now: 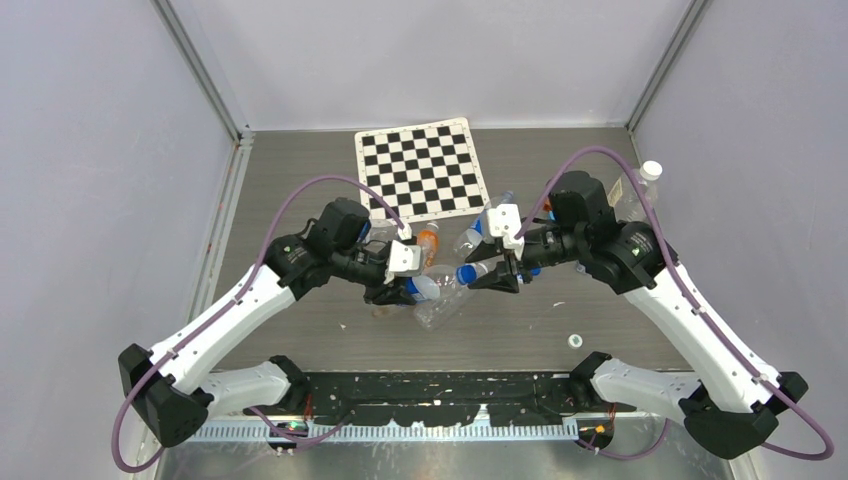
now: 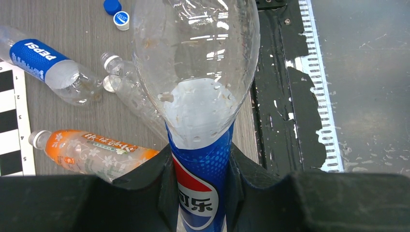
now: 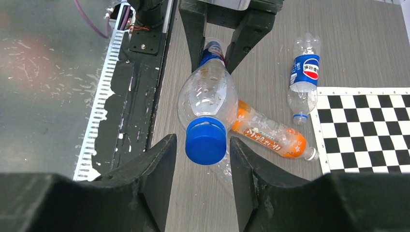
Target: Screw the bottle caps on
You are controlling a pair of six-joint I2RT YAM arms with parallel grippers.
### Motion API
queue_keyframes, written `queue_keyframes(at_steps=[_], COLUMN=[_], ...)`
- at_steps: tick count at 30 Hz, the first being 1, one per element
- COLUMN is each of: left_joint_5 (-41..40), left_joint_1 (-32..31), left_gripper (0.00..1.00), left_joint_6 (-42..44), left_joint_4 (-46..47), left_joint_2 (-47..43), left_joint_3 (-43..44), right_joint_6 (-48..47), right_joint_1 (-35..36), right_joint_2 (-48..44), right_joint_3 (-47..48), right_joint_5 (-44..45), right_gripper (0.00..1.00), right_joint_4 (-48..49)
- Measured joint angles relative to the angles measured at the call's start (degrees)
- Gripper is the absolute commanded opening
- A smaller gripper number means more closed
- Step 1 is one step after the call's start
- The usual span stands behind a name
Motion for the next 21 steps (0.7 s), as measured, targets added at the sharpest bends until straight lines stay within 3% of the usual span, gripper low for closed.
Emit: queue_keyframes(at_steps=[4, 7, 13, 16, 21], left_joint_5=[0.0, 0.0, -1.0, -4.0, -13.7], left_joint_1=[0.0, 0.0, 0.0, 0.0, -0.6], left_gripper=[0.32, 0.32, 0.32, 0.32, 0.33], left_joint_6=[0.1, 0.2, 0.0, -0.8, -1.2], left_joint_4=[0.0, -0.1, 0.2, 3.9, 13.9], left_joint_2=[0.0, 0.0, -0.5, -2.8, -8.7], left_joint_3=[0.0, 0.0, -0.3, -2.9, -10.3], right_joint_6=[0.0, 0.0, 3.0, 8.9, 31.3], right_joint_1=[0.4, 0.8, 1.1, 1.1, 1.4], right_joint_2=[0.3, 0.5, 1.2, 1.9, 2.0], right_joint_3=[0.0, 0.0, 0.4, 0.3, -3.3], right_joint_5=[-0.1, 0.2, 1.5, 3.3, 13.0], right_gripper=[0.44, 0.26, 0.02, 0.0, 0.0], right_joint_4=[0.0, 0.0, 0.3, 2.4, 11.2])
